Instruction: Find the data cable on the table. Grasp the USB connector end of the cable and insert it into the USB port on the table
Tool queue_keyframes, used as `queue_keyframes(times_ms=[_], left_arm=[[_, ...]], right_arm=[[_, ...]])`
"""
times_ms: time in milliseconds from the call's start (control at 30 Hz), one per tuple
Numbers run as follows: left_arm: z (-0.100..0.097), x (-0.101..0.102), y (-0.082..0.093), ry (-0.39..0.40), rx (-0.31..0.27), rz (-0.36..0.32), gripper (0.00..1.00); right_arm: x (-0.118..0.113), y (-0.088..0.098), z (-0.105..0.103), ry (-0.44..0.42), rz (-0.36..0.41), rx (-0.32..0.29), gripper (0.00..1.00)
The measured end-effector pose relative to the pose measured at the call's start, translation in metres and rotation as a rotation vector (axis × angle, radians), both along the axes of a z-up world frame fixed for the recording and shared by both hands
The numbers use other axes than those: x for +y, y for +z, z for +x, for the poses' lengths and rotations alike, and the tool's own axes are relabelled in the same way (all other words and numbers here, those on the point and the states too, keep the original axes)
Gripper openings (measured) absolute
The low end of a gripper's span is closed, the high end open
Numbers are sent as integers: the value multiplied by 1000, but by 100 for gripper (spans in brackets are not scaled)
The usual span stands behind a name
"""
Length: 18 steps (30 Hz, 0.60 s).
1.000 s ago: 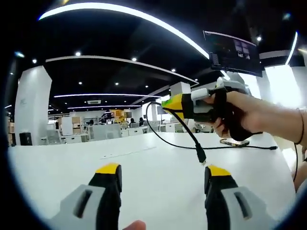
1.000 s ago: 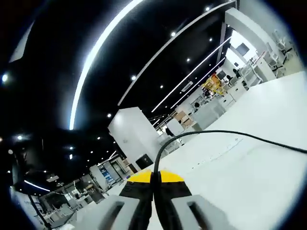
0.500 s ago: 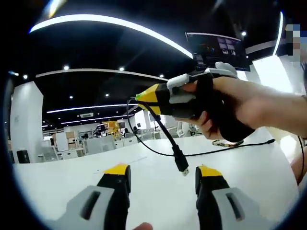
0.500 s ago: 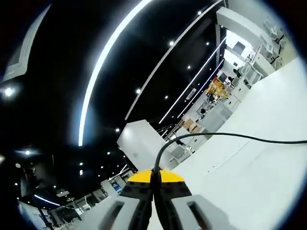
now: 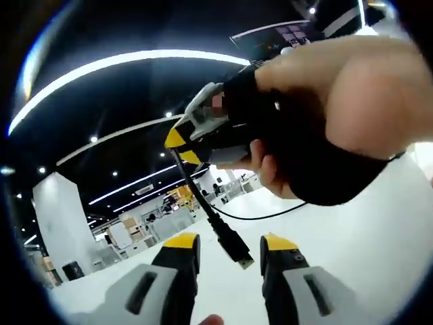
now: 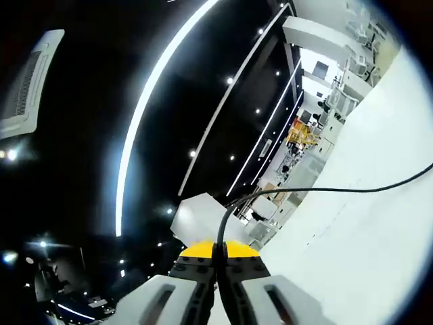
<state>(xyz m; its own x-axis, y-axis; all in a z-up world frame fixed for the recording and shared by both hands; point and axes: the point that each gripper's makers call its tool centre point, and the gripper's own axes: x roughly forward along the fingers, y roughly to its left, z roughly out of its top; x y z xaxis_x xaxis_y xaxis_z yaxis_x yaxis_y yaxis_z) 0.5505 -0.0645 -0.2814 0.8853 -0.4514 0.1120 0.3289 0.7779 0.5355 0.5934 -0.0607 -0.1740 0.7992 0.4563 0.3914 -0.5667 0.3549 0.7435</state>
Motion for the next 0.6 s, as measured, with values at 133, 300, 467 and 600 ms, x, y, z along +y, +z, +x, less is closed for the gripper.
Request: queue_keyframes(times_ms=[133, 300, 467, 600], left_arm=[[1, 6, -2, 63, -42, 79, 34], [0, 10, 2, 91, -86, 137, 33], [-2, 13, 3, 122, -130, 242, 32], [-4, 15, 7, 127, -164, 279, 31]], right_arm=[[0, -1, -3, -21, 35, 14, 4], [-5, -2, -4, -35, 87, 32, 4], [-10, -3, -3, -57, 80, 40, 4], [-18, -3, -2, -79, 81, 44, 4]])
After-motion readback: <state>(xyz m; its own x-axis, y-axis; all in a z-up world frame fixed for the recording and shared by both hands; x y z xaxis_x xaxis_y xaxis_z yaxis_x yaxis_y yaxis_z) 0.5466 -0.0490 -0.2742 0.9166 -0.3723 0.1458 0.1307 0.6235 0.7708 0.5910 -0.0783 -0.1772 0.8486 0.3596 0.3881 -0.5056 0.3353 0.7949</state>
